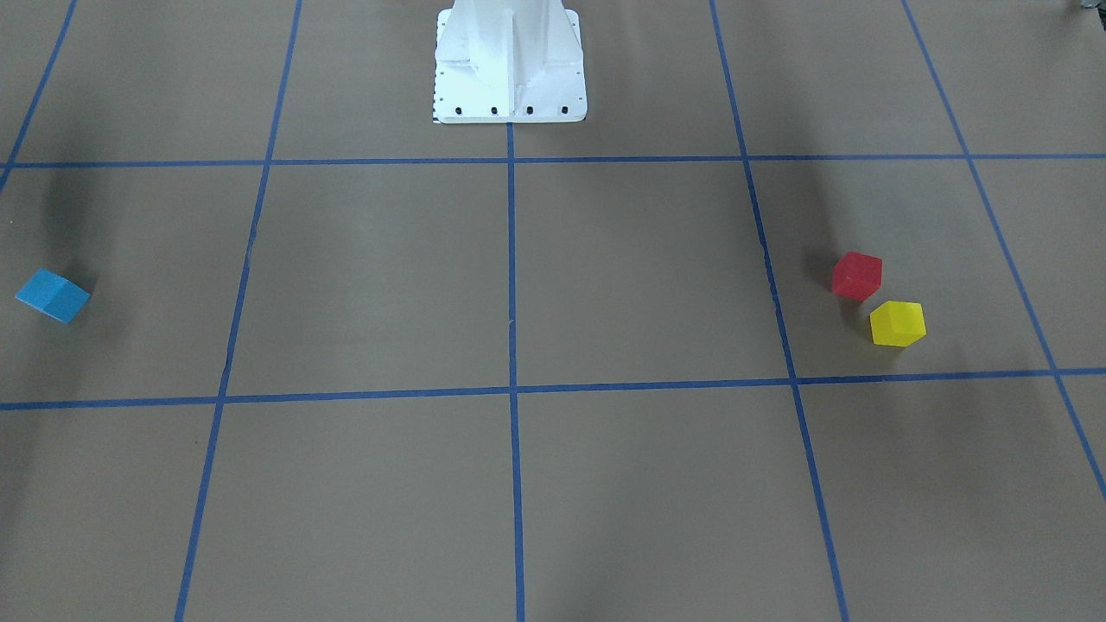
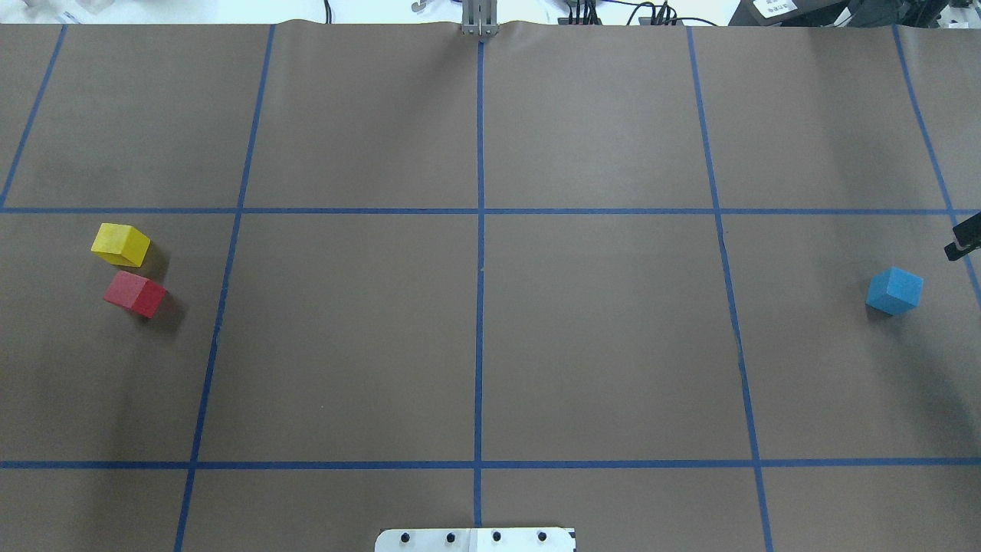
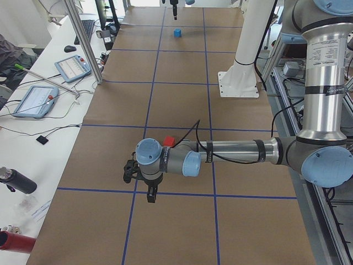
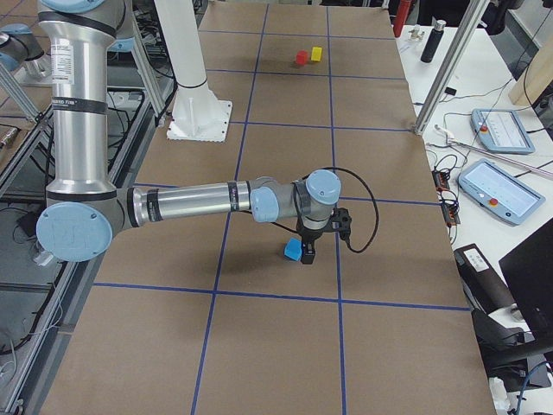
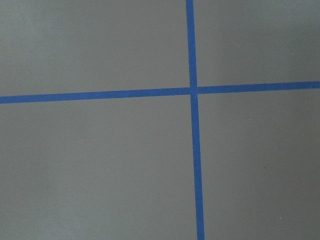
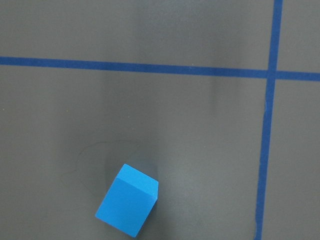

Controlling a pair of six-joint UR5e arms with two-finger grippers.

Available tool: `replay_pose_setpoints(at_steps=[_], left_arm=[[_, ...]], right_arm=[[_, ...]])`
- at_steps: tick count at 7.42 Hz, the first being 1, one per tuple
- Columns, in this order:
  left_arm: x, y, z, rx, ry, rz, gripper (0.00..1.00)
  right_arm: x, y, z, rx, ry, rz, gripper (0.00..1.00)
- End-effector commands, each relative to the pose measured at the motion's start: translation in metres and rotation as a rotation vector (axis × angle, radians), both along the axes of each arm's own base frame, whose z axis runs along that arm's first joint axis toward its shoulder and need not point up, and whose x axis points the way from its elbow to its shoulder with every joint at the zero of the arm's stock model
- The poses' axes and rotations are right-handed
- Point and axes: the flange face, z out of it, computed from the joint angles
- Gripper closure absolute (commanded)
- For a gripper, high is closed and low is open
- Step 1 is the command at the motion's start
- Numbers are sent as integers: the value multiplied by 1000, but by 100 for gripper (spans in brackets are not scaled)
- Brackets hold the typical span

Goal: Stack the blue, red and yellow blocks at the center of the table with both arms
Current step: 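Move the right gripper down over the blue cube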

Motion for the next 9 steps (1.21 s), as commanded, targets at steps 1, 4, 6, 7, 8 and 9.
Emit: replay_pose_setpoints(at_steps=[1, 4, 6, 7, 8, 9], left_arm=[[0, -1, -4, 10, 2, 1, 0], [0, -2, -6, 15, 2, 1, 0], [-1, -1, -10, 23, 2, -1, 0], [-1, -1, -10, 23, 2, -1, 0], [0, -2, -12, 27, 4, 1, 0], [-1, -2, -12, 27, 2, 0, 0]], right_arm=[[-43, 16, 1, -106, -10, 128, 1], [-73, 6, 22, -222, 15, 260, 3], [-81, 6, 28, -237, 21, 264, 4], [-81, 6, 33, -245, 27, 264, 5], [-81, 6, 36, -249, 30, 264, 5], [-85, 4, 37, -251, 32, 260, 6]])
